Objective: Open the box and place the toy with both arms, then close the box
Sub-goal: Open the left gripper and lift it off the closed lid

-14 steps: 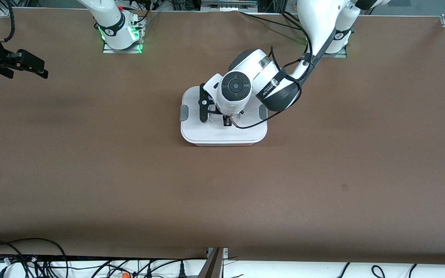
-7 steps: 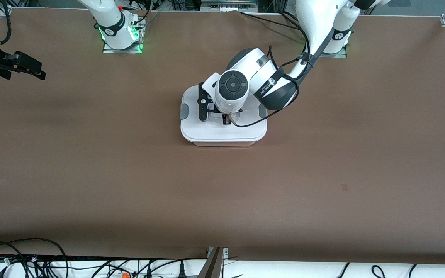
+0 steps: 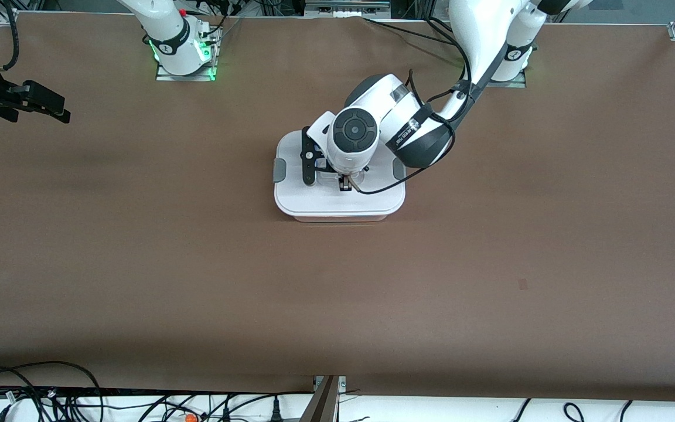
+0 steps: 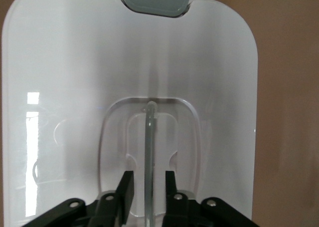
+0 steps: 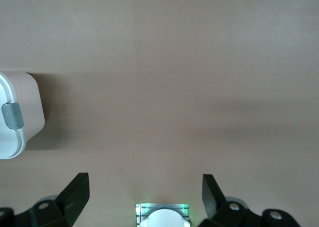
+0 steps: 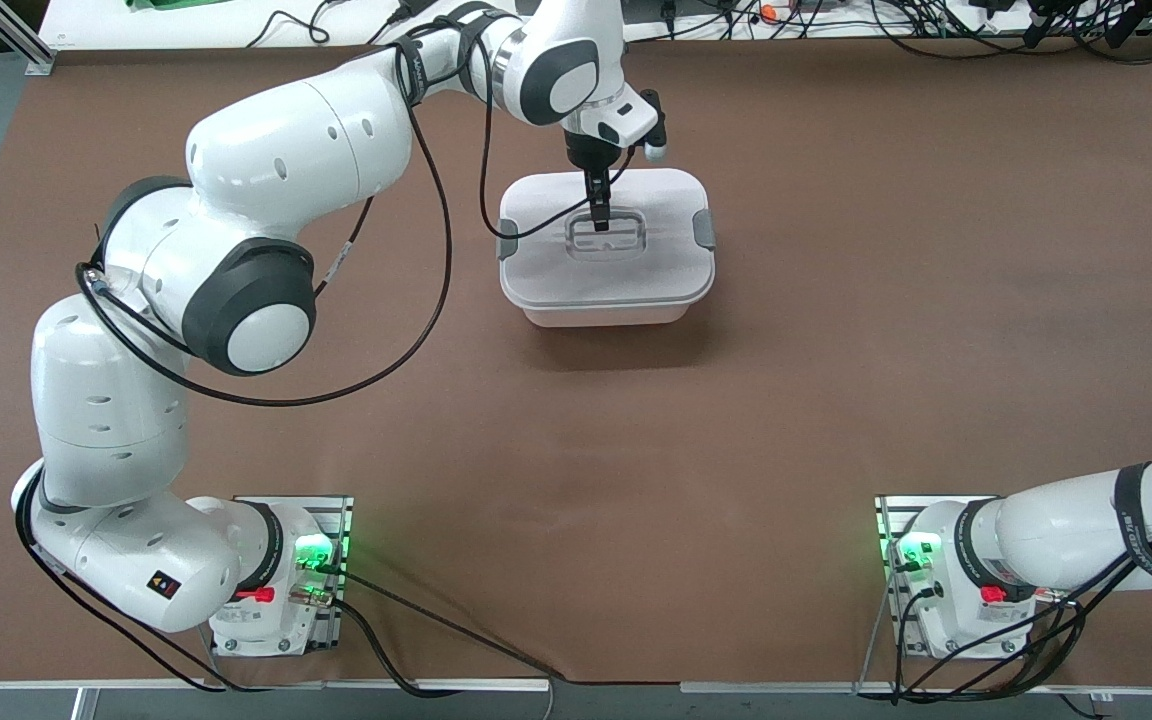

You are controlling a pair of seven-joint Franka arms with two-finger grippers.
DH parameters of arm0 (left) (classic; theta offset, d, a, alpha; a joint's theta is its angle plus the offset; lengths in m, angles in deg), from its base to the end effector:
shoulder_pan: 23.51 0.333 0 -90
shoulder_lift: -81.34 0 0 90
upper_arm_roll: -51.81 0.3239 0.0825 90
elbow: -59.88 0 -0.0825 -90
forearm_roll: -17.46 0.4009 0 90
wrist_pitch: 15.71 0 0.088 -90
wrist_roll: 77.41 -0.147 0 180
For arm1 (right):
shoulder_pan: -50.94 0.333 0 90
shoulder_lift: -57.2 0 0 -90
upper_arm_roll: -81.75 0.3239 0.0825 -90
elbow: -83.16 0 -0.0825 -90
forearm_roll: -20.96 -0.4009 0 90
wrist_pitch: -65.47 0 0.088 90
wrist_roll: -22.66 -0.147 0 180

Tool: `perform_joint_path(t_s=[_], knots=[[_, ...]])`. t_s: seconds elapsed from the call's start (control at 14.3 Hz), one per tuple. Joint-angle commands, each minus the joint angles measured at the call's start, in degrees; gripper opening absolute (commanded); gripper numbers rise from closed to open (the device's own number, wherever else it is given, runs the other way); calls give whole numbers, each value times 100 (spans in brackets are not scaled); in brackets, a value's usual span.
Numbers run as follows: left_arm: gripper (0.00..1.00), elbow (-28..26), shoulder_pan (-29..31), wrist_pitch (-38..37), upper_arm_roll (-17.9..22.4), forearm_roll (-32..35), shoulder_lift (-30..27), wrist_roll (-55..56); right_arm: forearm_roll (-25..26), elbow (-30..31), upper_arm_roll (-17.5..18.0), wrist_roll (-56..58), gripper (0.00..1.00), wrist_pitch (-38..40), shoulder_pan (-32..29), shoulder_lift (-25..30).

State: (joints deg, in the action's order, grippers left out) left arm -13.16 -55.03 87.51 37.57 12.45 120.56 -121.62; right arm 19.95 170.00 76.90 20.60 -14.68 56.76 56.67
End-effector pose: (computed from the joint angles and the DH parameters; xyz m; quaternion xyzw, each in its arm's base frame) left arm 0.5312 -0.5088 0.3109 0.7242 -0.6753 -0.0703 0.1203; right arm 0.5509 0.0124 0.6001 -0.9979 0.0086 0.0631 0.0067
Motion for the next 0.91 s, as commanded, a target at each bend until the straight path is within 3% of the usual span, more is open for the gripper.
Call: perform_joint_path(t_s=[0.0, 0.35, 0.63, 0.84], knots=[[100, 97, 145, -528, 8, 71, -371, 79, 39, -123, 37, 65, 100, 0, -37, -52], [100, 97, 953, -1812, 17, 53, -1337, 807, 39, -149, 45, 65, 100, 0, -29, -61], [100, 97, 2025, -2191, 35, 176, -1786, 1503, 39, -149, 45, 65, 100, 0, -29, -61], [100, 149, 2368, -2218, 35, 1255, -2006, 1512, 39, -149, 45, 65, 100, 0, -29, -61]])
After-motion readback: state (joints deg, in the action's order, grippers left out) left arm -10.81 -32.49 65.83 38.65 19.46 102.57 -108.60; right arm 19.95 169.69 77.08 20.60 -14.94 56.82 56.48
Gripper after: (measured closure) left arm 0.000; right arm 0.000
